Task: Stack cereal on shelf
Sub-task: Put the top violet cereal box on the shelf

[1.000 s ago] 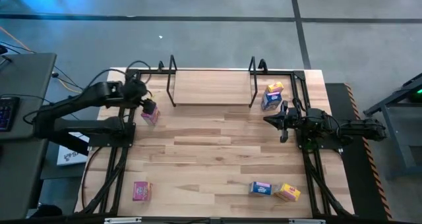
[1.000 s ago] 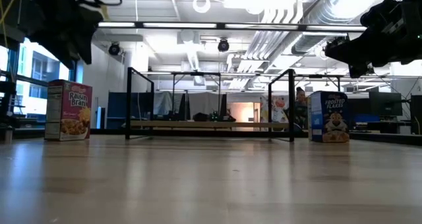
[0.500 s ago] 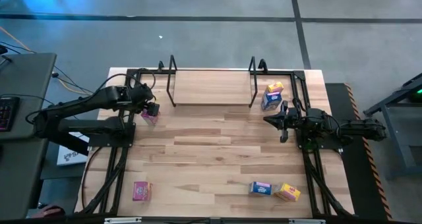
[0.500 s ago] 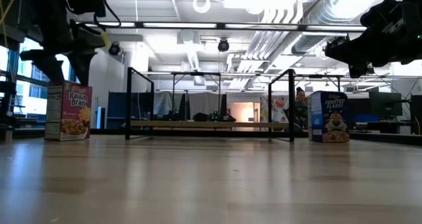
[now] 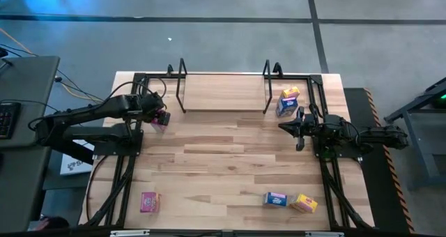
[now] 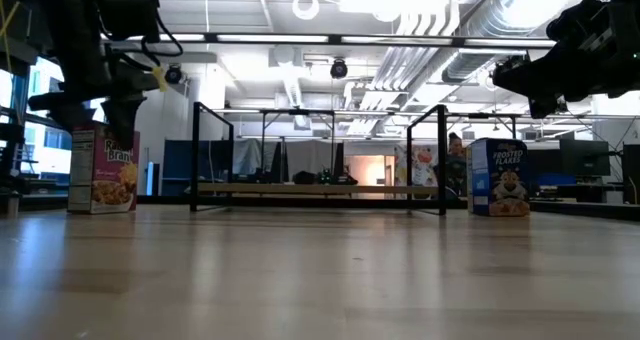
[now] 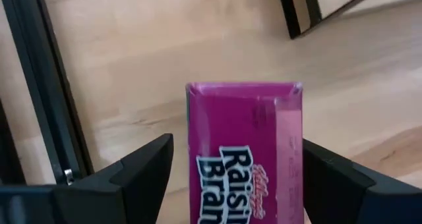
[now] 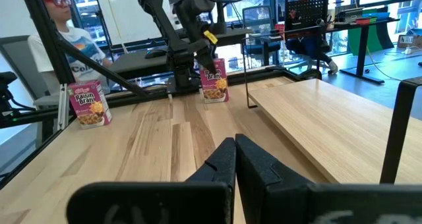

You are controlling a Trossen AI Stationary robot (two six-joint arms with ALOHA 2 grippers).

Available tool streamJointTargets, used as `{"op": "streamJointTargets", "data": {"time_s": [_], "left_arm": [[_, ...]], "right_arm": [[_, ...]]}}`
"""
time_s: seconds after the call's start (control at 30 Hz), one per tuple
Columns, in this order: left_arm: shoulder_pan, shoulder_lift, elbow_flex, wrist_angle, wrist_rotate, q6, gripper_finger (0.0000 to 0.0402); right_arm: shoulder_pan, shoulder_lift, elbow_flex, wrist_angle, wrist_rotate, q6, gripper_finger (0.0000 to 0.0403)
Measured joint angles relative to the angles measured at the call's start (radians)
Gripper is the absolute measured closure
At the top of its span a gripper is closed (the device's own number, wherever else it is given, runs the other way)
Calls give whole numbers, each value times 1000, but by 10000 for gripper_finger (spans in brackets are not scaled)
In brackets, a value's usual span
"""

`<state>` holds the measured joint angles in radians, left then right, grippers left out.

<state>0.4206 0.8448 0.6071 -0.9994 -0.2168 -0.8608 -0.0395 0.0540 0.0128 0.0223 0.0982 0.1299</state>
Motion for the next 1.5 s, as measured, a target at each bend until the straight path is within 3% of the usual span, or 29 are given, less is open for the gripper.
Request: {"op": "streamJointTargets", "data": {"time_s": [0.53, 0.8, 1.1, 1.2, 1.3, 1.5], "left_arm": [[0, 58, 0, 18, 4, 16, 234], [0, 58, 54, 7, 91, 54, 255], [-25, 58, 375, -290, 325, 239, 257], [-48, 65, 502, -262, 371, 284, 257], [-68, 122, 636, -193, 365, 347, 257], [-53, 354, 918, -145, 245, 613, 257]], "right_arm": [[0, 0, 0, 0, 0, 0, 402], [0, 0, 0, 0, 0, 0, 402], [0, 0, 0, 0, 0, 0, 402], [0, 0, 0, 0, 0, 0, 402], [0, 0, 0, 0, 0, 0, 402], [0, 0, 0, 0, 0, 0, 402]]}}
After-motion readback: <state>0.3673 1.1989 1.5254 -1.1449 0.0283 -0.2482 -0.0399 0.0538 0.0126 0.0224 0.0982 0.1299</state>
